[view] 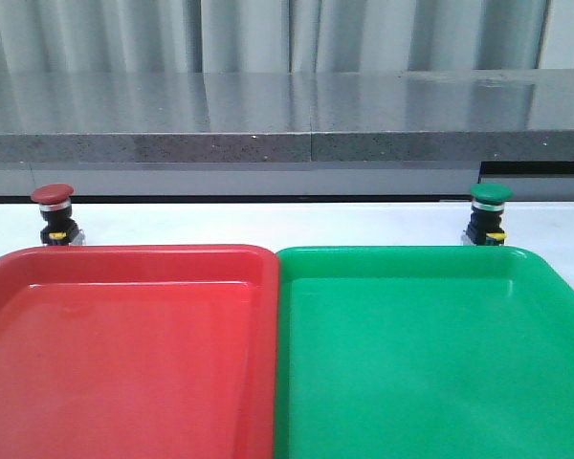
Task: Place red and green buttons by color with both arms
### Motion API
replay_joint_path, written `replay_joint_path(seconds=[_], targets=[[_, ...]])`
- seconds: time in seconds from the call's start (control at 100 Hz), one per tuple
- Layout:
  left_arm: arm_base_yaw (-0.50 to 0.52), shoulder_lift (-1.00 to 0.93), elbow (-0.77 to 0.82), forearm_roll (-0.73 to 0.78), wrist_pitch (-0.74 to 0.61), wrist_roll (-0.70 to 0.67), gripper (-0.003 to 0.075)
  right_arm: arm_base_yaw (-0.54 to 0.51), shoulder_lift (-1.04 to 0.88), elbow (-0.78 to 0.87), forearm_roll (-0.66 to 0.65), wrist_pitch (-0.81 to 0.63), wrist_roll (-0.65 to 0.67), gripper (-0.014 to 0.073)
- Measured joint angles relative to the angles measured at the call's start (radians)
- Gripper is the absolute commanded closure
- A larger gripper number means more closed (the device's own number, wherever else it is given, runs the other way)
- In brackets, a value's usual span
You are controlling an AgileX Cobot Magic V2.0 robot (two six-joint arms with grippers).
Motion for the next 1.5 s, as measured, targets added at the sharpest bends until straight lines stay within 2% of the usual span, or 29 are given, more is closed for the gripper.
replay_joint_path(seconds=[0.11, 0.18, 0.23, 0.3, 0.36, 0.37, 0.42, 0.49, 0.69, 1.08, 1.5], targets=[[-0.021, 0.149, -0.093, -0.017, 0.056, 0.006, 0.0733, 0.000, 0.000, 0.000, 0.000, 0.000, 0.000, 0.0657], [-0.047, 0.233, -0.152, -0.023, 0.077, 0.040, 0.0673, 0.000, 0.000, 0.000, 0.000, 0.000, 0.000, 0.0657], [-0.069, 0.287, -0.192, -0.025, 0.082, 0.058, 0.0596, 0.000, 0.000, 0.000, 0.000, 0.000, 0.000, 0.0657], [-0.096, 0.358, -0.243, -0.027, 0.084, 0.069, 0.0442, 0.000, 0.000, 0.000, 0.000, 0.000, 0.000, 0.0657], [-0.116, 0.417, -0.282, -0.029, 0.084, 0.080, 0.0270, 0.000, 0.000, 0.000, 0.000, 0.000, 0.000, 0.0657], [-0.118, 0.423, -0.286, -0.029, 0.084, 0.080, 0.0270, 0.000, 0.000, 0.000, 0.000, 0.000, 0.000, 0.0657], [-0.126, 0.467, -0.311, -0.029, 0.084, 0.080, 0.0158, 0.000, 0.000, 0.000, 0.000, 0.000, 0.000, 0.0657], [-0.130, 0.530, -0.343, -0.032, 0.084, 0.080, 0.0086, 0.000, 0.000, 0.000, 0.000, 0.000, 0.000, 0.0657], [-0.130, 0.720, -0.465, -0.072, 0.100, 0.080, 0.0082, 0.000, 0.000, 0.000, 0.000, 0.000, 0.000, 0.0657], [-0.130, 1.077, -0.788, -0.111, 0.328, 0.080, 0.0083, 0.000, 0.000, 0.000, 0.000, 0.000, 0.000, 0.0657], [-0.103, 1.255, -0.916, -0.113, 0.383, 0.080, 0.0083, 0.000, 0.000, 0.000, 0.000, 0.000, 0.000, 0.0657]])
